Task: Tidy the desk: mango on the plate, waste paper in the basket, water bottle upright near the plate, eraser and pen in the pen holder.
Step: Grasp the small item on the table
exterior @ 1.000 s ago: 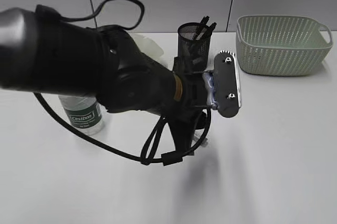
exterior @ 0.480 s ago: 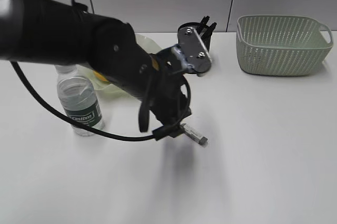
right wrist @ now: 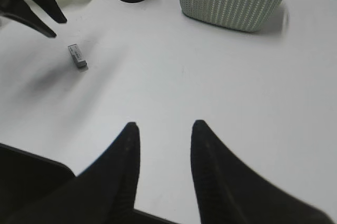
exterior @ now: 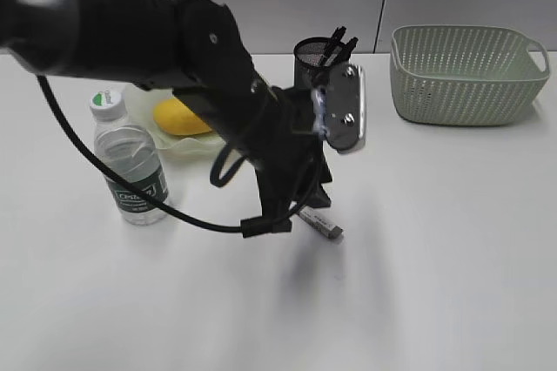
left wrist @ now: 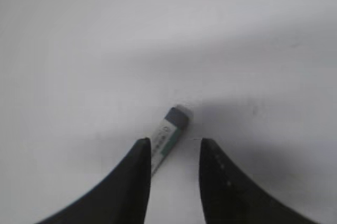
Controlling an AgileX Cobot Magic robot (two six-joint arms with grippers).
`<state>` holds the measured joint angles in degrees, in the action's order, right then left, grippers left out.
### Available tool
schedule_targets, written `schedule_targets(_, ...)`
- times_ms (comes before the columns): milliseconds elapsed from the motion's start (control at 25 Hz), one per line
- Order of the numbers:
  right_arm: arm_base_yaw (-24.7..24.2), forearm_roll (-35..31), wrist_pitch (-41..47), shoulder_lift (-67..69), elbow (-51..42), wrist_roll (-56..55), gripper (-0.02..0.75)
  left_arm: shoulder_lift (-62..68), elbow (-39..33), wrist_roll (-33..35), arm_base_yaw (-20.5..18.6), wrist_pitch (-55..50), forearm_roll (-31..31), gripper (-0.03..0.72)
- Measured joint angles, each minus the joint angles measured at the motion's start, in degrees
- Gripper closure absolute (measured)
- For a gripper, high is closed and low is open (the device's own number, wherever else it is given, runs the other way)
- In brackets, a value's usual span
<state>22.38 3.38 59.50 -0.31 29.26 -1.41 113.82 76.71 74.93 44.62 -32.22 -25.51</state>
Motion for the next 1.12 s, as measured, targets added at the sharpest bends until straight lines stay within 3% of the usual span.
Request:
schedule_targets(600, 0.00, 0.00, 0.00, 0.00, 0.00, 0.00, 0.477, 11.59, 8.63, 0.23, 0.68, 0.59, -2.04, 0.330)
schedule_targets(1120, 0.00, 0.00, 0.00, 0.00, 0.00, -0.04, 0.480, 13.38, 8.81, 0.23, 0.36, -3.27, -0.38, 0.334)
